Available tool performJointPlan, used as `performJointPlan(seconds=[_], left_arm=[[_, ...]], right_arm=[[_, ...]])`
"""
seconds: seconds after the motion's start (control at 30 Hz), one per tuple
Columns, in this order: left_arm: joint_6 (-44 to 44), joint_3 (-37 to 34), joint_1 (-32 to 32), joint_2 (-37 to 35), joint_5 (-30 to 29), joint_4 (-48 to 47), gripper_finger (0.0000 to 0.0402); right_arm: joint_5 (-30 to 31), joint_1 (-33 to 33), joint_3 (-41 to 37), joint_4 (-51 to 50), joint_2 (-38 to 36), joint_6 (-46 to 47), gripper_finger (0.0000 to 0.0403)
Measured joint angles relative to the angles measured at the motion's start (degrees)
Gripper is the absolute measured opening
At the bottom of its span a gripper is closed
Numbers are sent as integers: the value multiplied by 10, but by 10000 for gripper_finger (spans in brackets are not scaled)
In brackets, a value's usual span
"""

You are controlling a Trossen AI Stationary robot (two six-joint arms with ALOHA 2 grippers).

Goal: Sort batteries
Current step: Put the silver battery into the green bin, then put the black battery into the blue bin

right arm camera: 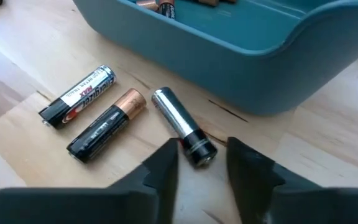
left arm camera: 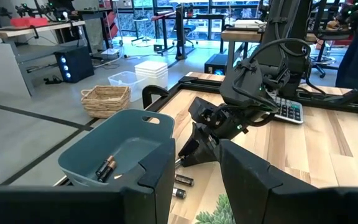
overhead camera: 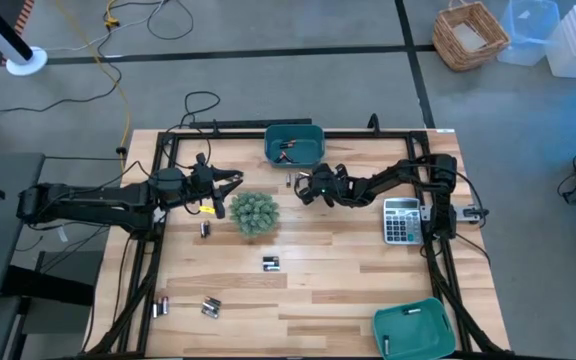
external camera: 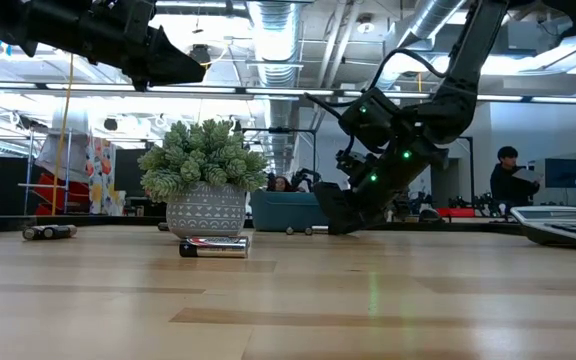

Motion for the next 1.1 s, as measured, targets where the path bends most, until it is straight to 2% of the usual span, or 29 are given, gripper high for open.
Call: performJointPlan(seconds=[0.23,0.43,0.8,0.93,1.1], left_arm=[[0,0,0,0,0,0,118],[0,0,0,0,0,0,118],[0,0,0,0,0,0,118],[-3,0,0,0,0,0,118],[-7,0,0,0,0,0,118]], right_arm=[[-1,0,0,-2,0,0,49],[-5,0,0,-3,0,0,5],[-7,3,0,-2,0,-1,3],[-17,15,-1,-12,-15,-36,25],[-21,44,-1,-51,-67,-46,72]])
